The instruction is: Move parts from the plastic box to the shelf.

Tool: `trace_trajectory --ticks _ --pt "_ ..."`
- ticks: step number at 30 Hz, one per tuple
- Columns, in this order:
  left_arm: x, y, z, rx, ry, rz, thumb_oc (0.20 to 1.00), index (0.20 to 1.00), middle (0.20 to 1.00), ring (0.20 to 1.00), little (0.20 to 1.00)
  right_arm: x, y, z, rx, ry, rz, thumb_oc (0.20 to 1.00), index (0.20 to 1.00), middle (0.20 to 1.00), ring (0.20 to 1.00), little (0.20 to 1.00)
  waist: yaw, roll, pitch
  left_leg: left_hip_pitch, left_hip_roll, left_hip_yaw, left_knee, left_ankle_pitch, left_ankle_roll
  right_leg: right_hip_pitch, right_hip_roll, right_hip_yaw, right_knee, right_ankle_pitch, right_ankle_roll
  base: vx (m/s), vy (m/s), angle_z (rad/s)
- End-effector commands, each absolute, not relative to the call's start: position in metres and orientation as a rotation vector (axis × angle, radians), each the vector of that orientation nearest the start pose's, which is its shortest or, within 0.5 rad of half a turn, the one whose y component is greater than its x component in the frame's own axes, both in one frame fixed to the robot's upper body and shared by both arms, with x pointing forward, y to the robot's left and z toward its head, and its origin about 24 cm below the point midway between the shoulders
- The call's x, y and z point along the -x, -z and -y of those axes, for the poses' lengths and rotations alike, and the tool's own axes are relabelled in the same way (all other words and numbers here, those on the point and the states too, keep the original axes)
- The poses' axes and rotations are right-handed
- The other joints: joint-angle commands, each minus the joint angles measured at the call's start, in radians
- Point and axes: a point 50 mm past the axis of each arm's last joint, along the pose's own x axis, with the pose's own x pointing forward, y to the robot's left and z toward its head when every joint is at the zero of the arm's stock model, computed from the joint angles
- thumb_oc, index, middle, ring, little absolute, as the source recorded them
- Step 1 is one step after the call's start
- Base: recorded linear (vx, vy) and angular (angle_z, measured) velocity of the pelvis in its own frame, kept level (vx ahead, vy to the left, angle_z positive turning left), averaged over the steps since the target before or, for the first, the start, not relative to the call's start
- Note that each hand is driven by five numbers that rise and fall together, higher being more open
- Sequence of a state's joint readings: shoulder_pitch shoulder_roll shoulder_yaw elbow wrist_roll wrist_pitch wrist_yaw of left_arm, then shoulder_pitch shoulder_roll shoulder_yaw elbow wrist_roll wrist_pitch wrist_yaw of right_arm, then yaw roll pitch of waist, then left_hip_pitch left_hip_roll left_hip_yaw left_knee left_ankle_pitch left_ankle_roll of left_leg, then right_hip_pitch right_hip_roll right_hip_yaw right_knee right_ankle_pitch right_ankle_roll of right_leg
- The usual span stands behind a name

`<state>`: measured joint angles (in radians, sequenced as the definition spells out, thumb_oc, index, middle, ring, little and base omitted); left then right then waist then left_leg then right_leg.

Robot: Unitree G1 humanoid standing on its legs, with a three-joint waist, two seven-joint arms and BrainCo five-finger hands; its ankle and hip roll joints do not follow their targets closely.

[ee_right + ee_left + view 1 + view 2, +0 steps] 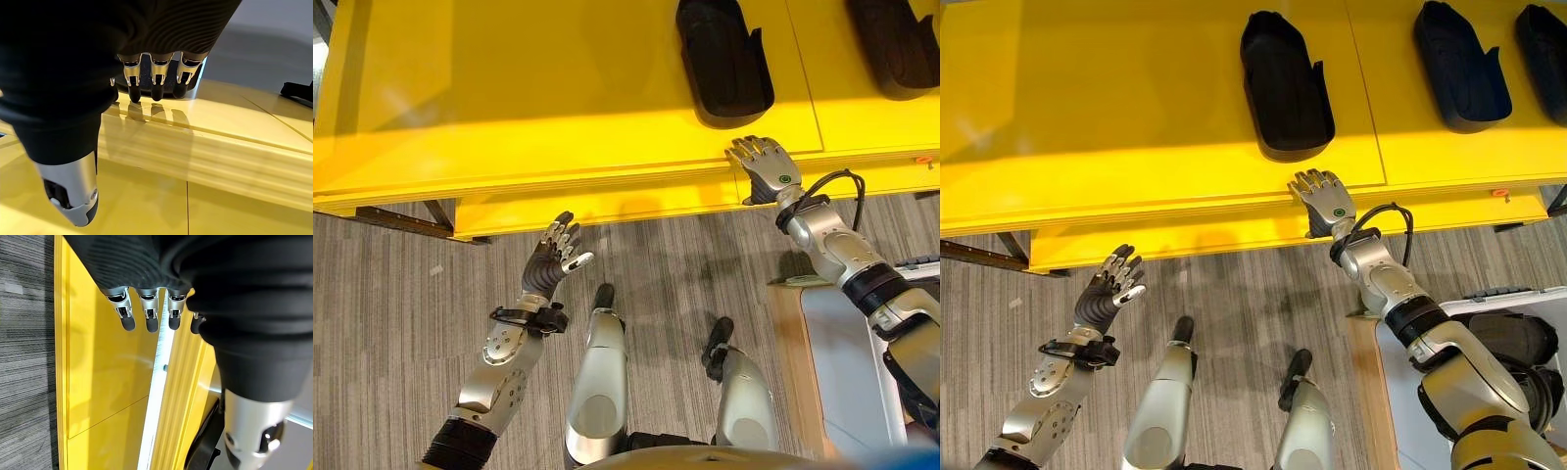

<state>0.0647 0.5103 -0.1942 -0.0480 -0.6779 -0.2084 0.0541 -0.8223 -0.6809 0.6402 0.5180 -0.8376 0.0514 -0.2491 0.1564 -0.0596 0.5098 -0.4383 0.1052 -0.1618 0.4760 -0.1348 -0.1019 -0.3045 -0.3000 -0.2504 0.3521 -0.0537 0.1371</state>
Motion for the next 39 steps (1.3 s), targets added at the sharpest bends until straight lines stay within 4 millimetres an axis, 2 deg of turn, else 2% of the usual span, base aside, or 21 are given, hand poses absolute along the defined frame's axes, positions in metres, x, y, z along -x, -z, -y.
trace_trajectory --ticks 1,19,39 --pt "-0.228 -0.082 -0.206 0.210 0.089 0.193 1.000 1.000 1.000 1.000 1.000 -0.382 -0.189 0.189 1.753 0.115 0.447 1.000 1.000 1.000 1.000 1.000 0.010 -0.005 -0.018 -0.022 -0.010 0.010 -0.019 0.019 0.045 0.073 -0.002 -0.001 0.129 -0.115 -0.016 0.00 0.000 0.00" --pt "-0.227 -0.084 -0.209 0.207 0.079 0.206 1.000 1.000 1.000 1.000 1.000 -0.393 -0.219 0.190 1.747 0.186 0.467 1.000 1.000 1.000 1.000 1.000 0.032 -0.007 -0.003 -0.043 -0.021 0.004 -0.001 0.010 0.050 0.059 -0.004 0.000 0.148 -0.122 -0.018 0.00 0.000 0.01" --pt "-0.229 -0.088 -0.210 0.209 0.076 0.219 1.000 1.000 1.000 1.000 1.000 -0.397 -0.240 0.186 1.732 0.224 0.498 1.000 1.000 1.000 1.000 1.000 0.045 -0.008 0.005 -0.063 -0.027 -0.001 0.021 0.002 0.056 0.054 -0.002 -0.003 0.156 -0.123 -0.019 0.00 0.000 0.00"
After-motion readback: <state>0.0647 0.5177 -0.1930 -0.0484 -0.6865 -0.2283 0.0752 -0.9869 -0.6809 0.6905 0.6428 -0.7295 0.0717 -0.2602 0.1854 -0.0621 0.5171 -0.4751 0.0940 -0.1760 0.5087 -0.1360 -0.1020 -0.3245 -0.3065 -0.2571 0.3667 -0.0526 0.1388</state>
